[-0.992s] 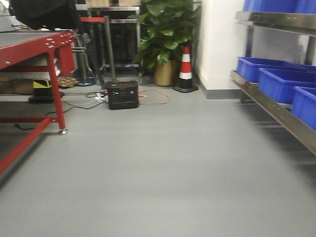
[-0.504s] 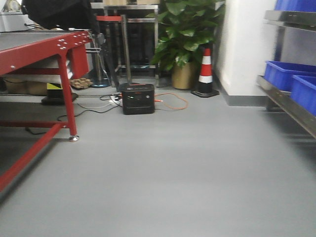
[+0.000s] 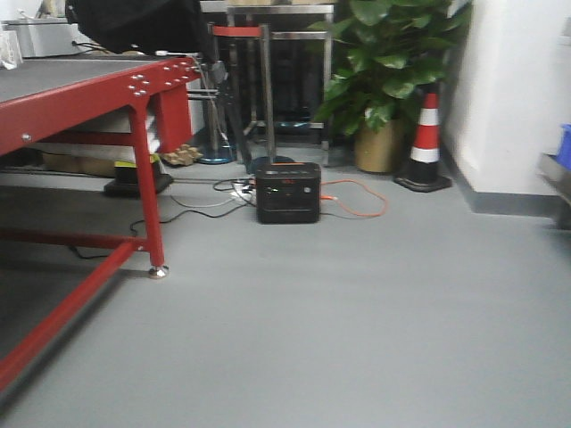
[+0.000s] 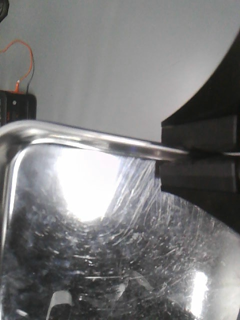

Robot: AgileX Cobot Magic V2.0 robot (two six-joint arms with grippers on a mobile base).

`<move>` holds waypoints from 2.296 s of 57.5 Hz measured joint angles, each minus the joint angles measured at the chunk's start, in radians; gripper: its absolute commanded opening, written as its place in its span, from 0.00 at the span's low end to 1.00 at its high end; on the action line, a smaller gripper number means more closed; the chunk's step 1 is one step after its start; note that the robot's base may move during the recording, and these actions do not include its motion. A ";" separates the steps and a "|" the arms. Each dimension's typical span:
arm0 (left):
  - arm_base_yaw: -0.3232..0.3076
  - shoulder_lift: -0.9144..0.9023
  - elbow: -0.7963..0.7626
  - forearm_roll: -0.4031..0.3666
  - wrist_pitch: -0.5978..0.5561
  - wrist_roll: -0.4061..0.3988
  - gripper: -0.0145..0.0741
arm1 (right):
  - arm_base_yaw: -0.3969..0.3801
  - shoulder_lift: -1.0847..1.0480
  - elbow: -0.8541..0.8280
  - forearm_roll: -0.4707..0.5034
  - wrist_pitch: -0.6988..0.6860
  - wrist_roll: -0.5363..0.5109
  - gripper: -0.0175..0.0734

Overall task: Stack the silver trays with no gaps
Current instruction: 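Turn and drive the base to the other shelf, tray still held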

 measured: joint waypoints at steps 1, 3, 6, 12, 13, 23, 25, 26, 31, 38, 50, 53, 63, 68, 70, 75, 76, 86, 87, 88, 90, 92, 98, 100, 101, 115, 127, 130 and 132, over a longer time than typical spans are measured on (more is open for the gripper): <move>0.000 0.000 0.000 0.000 0.000 0.000 0.16 | 0.000 0.000 0.000 0.000 0.000 0.000 0.11; 0.000 0.000 0.000 0.000 0.000 0.000 0.16 | 0.000 0.000 0.000 0.000 0.000 0.000 0.11; 0.000 0.000 0.000 0.000 0.000 0.000 0.16 | 0.000 0.000 0.000 0.000 -0.002 0.000 0.11; 0.000 0.000 0.000 0.000 0.000 0.000 0.16 | 0.000 0.000 0.000 0.001 -0.002 0.000 0.11; 0.000 0.000 0.000 0.000 0.000 0.000 0.16 | 0.000 0.000 0.000 0.001 -0.004 0.000 0.11; 0.000 0.000 0.000 0.002 0.000 0.000 0.16 | 0.000 0.000 0.000 0.005 -0.004 -0.002 0.11; 0.000 0.000 0.000 0.002 0.000 0.000 0.16 | 0.000 0.000 0.000 0.005 -0.004 -0.002 0.11; 0.000 0.000 0.000 0.002 0.000 0.000 0.16 | 0.000 0.000 0.000 0.007 -0.004 -0.002 0.11; 0.002 0.000 0.000 0.002 0.000 0.000 0.16 | 0.000 0.000 0.000 0.008 -0.004 -0.002 0.11; 0.002 0.000 0.000 0.002 0.000 0.000 0.16 | 0.000 0.000 0.000 0.008 -0.004 -0.002 0.11; 0.002 0.000 0.000 0.002 0.000 0.000 0.16 | 0.000 0.000 0.000 0.009 -0.008 -0.002 0.11; 0.002 0.000 0.000 0.004 0.000 0.000 0.16 | 0.000 0.000 0.000 0.009 -0.011 -0.002 0.11; 0.002 0.000 0.000 0.008 -0.002 0.000 0.16 | 0.000 0.000 0.000 0.012 -0.018 -0.002 0.11; 0.002 0.000 0.000 0.011 -0.002 0.000 0.16 | 0.000 0.000 0.000 0.012 -0.020 -0.002 0.11; 0.002 0.000 0.000 0.011 -0.004 0.000 0.16 | 0.000 0.000 0.000 0.013 -0.021 -0.002 0.11; 0.002 0.000 0.000 0.011 -0.009 0.000 0.16 | 0.000 0.000 0.000 0.013 -0.021 -0.002 0.11; 0.002 0.000 0.000 0.011 -0.011 0.000 0.16 | 0.000 0.000 0.000 0.013 -0.021 -0.002 0.11; 0.002 0.000 0.000 0.015 -0.020 0.000 0.16 | 0.000 0.000 0.000 0.013 -0.025 -0.002 0.11; 0.002 0.000 0.000 0.015 -0.020 0.000 0.16 | 0.000 0.000 0.000 0.013 -0.025 -0.002 0.11; 0.002 0.000 0.000 0.015 -0.020 0.000 0.16 | 0.000 0.000 0.000 0.013 -0.025 -0.002 0.11; 0.002 0.000 0.000 0.017 -0.022 0.000 0.16 | 0.000 0.000 0.000 0.013 -0.025 -0.002 0.11; 0.002 0.000 0.000 0.017 -0.022 0.000 0.16 | 0.000 0.000 0.000 0.013 -0.025 -0.002 0.11; 0.002 0.000 0.000 0.017 -0.022 0.000 0.16 | 0.000 0.000 0.000 0.015 -0.025 -0.002 0.11; 0.002 0.000 0.000 0.019 -0.022 0.000 0.16 | 0.000 0.000 0.000 0.015 -0.025 -0.002 0.11; 0.002 0.000 0.000 0.019 -0.022 0.000 0.16 | 0.000 0.000 0.000 0.015 -0.027 -0.002 0.11; 0.002 0.000 0.000 0.021 -0.031 0.000 0.16 | 0.000 0.000 0.000 0.019 -0.029 0.000 0.11; 0.002 0.000 0.000 0.023 -0.037 0.000 0.16 | 0.000 0.000 0.000 0.023 -0.034 0.000 0.11; 0.002 0.000 0.000 0.028 -0.037 0.000 0.16 | 0.000 0.000 0.000 0.023 -0.034 0.000 0.11; 0.002 0.000 0.000 0.032 -0.037 0.000 0.16 | 0.000 0.000 0.000 0.023 -0.034 0.000 0.11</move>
